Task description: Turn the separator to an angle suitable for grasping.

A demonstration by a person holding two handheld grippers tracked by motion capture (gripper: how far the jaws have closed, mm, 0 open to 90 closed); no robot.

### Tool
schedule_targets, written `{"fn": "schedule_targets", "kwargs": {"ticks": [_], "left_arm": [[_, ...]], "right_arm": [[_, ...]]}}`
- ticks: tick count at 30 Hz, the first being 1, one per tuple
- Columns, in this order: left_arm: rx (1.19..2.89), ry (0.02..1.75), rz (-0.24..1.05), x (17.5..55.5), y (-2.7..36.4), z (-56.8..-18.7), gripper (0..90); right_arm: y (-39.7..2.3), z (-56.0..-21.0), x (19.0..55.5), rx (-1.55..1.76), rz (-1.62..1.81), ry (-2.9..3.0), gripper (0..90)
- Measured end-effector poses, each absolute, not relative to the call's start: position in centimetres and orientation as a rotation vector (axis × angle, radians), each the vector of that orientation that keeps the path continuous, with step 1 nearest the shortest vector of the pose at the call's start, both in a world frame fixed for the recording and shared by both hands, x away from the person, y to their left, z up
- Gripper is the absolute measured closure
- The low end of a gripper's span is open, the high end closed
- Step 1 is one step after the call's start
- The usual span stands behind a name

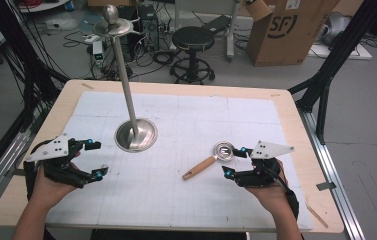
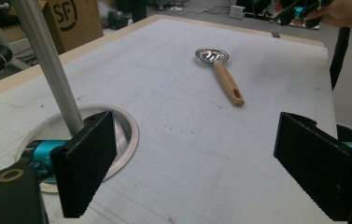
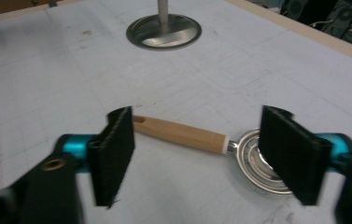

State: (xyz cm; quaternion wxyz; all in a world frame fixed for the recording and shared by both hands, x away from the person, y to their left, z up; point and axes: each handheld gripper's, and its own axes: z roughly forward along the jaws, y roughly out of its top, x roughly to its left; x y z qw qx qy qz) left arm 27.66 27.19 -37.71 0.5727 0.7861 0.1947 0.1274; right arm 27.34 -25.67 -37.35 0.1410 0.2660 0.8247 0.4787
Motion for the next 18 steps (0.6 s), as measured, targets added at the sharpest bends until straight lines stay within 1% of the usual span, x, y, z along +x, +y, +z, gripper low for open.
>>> {"fn": "schedule_targets", "kwargs": {"ticks": [1, 3, 5, 7, 10, 11, 12, 13, 14, 15, 16, 18], "left_arm": [[1.842, 0.456, 0.301, 27.7, 27.2, -37.7, 13.9], [1.837, 0.456, 0.302, 27.7, 27.3, -37.6, 13.9], [1.833, 0.455, 0.300, 27.7, 27.4, -37.6, 13.9], [1.834, 0.453, 0.301, 27.6, 27.4, -37.6, 13.9], [1.836, 0.453, 0.298, 27.7, 27.3, -37.7, 13.9], [1.841, 0.451, 0.299, 27.7, 27.2, -37.7, 13.9], [1.841, 0.451, 0.298, 27.7, 27.2, -37.7, 13.9], [1.841, 0.451, 0.298, 27.7, 27.2, -37.7, 13.9], [1.841, 0.451, 0.299, 27.7, 27.2, -37.7, 13.9], [1.839, 0.453, 0.299, 27.7, 27.3, -37.7, 13.9], [1.840, 0.454, 0.301, 27.7, 27.3, -37.7, 14.0], [1.836, 0.458, 0.300, 27.7, 27.4, -37.7, 14.0]], "right_arm": [[-25.7, -37.4, 27.3, 0.768, 1.382, 2.381, 41.0], [-25.1, -37.8, 27.4, 0.754, 1.372, 2.425, 49.1], [-24.7, -38.1, 27.6, 0.740, 1.359, 2.449, 53.5], [-24.3, -38.3, 27.7, 0.739, 1.351, 2.493, 61.8], [-23.9, -38.5, 27.8, 0.736, 1.340, 2.516, 64.3], [-23.3, -38.8, 27.9, 0.737, 1.330, 2.543, 69.8], [-23.0, -39.0, 28.0, 0.725, 1.313, 2.543, 71.1], [-22.7, -39.2, 28.1, 0.724, 1.305, 2.559, 77.4], [-22.4, -39.4, 28.2, 0.699, 1.287, 2.574, 81.6], [-22.0, -39.6, 28.2, 0.683, 1.258, 2.580, 83.3], [-21.7, -39.8, 28.2, 0.668, 1.239, 2.584, 87.5], [-21.3, -40.1, 28.2, 0.659, 1.220, 2.593, 89.2]]}}
